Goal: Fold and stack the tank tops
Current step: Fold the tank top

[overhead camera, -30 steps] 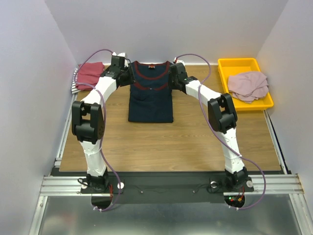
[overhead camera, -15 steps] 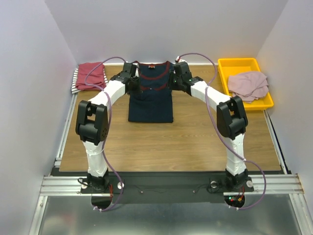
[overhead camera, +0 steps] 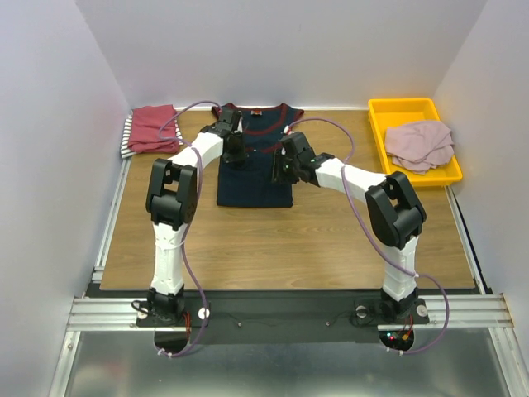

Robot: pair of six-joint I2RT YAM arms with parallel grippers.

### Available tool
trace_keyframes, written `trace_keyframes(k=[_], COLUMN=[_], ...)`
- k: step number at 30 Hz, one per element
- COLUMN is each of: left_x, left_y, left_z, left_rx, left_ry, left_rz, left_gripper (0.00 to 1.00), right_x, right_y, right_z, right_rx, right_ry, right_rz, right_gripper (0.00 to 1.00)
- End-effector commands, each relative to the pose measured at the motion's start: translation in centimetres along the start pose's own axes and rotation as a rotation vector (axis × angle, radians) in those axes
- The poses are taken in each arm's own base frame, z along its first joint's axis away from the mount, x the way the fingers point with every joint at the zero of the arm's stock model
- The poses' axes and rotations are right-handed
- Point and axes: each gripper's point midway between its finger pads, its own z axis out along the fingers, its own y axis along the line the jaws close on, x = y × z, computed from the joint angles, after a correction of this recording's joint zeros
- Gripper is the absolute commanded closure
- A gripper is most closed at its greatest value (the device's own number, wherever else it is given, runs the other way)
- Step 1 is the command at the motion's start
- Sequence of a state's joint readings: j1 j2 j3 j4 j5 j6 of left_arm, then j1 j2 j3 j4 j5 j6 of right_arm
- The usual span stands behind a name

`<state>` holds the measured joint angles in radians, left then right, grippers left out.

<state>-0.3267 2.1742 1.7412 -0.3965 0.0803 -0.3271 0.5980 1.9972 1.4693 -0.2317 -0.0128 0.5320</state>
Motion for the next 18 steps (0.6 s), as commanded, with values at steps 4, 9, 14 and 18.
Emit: trace_keyframes(k=[4,9,14,18], left_x=[-4.7,-6.5,-8.2,-10.2], left_y=[0.1,2.0,3.7,3.9], left_z=[0.5,1.4,1.4,1.1], left_rx=[-0.023,-0.093,-0.108,-0.072], left_ry=[-0.131,-0.201,-0.272,-0.315], left_rz=[-0.031,-0.060,-0.103,-0.112], left_gripper=[1.00,1.00,1.00,1.00], right_x=[1.1,3.3,5.3,6.9], right_y=[0.4,-1.7,-2.9,-3.8], right_z=[0.4,0.5,0.5,0.2], right_rx=[-0.021,0.044,0.070,0.085], right_ry=[-0.003,0.025,0.065,0.097], right_rz=[0.034,0.048,0.060,0.064], right_gripper=[0.59,0.59,0.59,0.59])
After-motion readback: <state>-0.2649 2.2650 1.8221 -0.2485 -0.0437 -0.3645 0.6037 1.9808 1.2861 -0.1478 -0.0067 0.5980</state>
